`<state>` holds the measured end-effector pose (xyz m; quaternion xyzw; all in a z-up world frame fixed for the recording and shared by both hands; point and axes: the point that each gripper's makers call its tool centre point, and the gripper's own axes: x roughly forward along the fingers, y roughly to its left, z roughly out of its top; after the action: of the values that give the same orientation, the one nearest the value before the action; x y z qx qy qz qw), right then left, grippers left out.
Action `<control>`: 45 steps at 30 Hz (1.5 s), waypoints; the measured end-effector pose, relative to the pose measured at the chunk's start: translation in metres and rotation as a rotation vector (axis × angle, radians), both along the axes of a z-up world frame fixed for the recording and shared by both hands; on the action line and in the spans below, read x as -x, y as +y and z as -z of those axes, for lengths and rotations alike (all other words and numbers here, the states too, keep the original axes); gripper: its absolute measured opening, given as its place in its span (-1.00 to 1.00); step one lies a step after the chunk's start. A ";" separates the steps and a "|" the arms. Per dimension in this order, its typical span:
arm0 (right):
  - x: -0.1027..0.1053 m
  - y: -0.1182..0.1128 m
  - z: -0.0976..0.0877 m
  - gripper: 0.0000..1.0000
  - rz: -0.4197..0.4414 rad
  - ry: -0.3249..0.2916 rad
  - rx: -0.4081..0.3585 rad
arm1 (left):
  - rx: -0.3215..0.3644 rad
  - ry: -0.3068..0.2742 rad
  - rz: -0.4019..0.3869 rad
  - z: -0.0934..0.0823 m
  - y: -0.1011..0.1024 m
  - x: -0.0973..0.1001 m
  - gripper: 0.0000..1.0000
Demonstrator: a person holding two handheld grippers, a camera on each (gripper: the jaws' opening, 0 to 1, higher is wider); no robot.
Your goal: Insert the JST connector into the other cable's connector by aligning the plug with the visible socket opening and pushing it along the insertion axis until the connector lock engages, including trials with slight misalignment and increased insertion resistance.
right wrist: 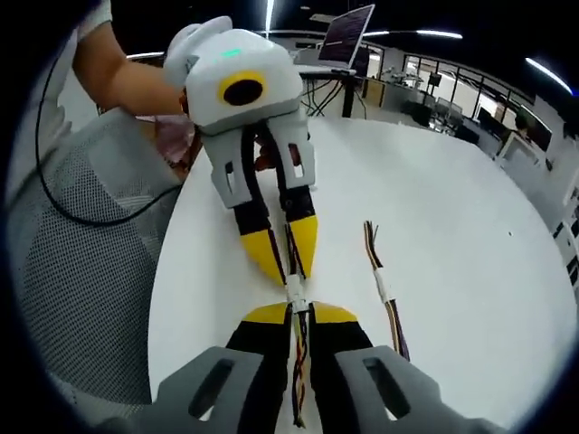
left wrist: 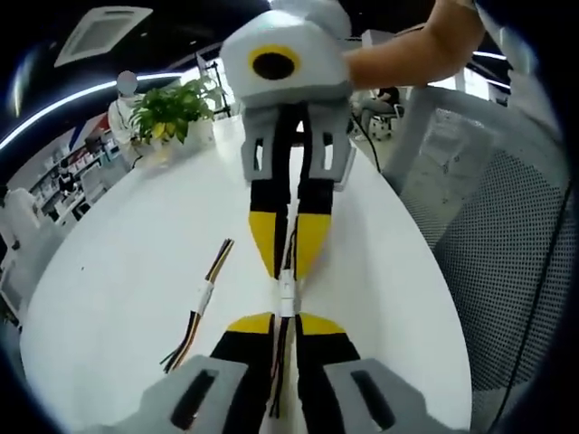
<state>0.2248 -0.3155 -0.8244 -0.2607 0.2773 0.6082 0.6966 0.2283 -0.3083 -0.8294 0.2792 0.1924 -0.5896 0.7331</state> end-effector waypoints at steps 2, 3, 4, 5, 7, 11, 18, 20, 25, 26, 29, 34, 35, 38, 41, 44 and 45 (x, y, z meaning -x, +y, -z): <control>0.001 0.000 -0.001 -0.92 0.001 0.003 -0.011 | 0.005 0.002 -0.001 -0.001 0.000 0.000 -0.99; 0.001 0.001 -0.002 -0.92 0.007 0.009 -0.020 | 0.007 0.003 -0.001 -0.001 0.000 0.001 -0.99; 0.001 0.001 -0.002 -0.92 0.009 0.011 -0.022 | 0.010 0.002 0.000 -0.002 0.000 0.001 -0.99; 0.002 0.001 -0.002 -0.92 0.011 0.012 -0.023 | 0.011 0.002 0.001 -0.002 0.000 0.001 -0.99; 0.003 0.000 -0.001 -0.91 0.008 0.008 -0.023 | 0.014 -0.001 0.005 -0.003 0.000 0.002 -0.99; 0.004 -0.001 -0.001 -0.91 0.003 0.003 -0.024 | 0.027 0.002 0.010 -0.006 0.000 0.003 -1.00; 0.003 -0.001 -0.001 -0.93 0.009 0.000 -0.021 | 0.029 -0.005 0.013 -0.009 -0.001 0.003 -1.00; 0.003 -0.002 -0.001 -0.93 0.008 -0.003 -0.019 | 0.033 -0.003 0.012 -0.010 -0.001 0.002 -1.00; 0.003 -0.001 0.001 -0.93 0.009 -0.001 -0.017 | 0.028 -0.003 0.016 -0.009 0.000 0.003 -1.00; 0.003 -0.001 0.001 -0.93 0.006 -0.005 -0.015 | 0.032 -0.002 0.015 -0.009 -0.001 0.003 -1.00; 0.002 -0.001 0.001 -0.93 0.012 -0.002 -0.017 | 0.031 -0.002 0.015 -0.009 -0.001 0.002 -1.00; 0.002 -0.001 0.002 -0.93 0.012 0.000 -0.015 | 0.027 -0.001 0.017 -0.008 -0.001 0.002 -1.00; 0.002 -0.001 0.002 -0.93 0.012 0.000 -0.016 | 0.029 0.004 0.014 -0.008 -0.001 0.002 -1.00; 0.002 -0.001 0.003 -0.93 0.016 0.003 -0.018 | 0.024 0.000 0.018 -0.007 -0.001 0.002 -1.00; 0.002 0.000 0.003 -0.93 0.012 0.003 -0.017 | 0.022 0.000 0.019 -0.006 0.000 0.002 -1.00; 0.001 0.000 0.003 -0.93 0.009 -0.001 -0.020 | 0.024 0.002 0.019 -0.006 0.001 0.001 -1.00; 0.000 0.000 0.003 -0.92 0.007 -0.002 -0.021 | 0.024 0.002 0.020 -0.007 0.001 0.000 -1.00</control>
<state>0.2246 -0.3151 -0.8272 -0.2530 0.2710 0.6083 0.7018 0.2283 -0.3073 -0.8228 0.2717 0.1830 -0.5993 0.7304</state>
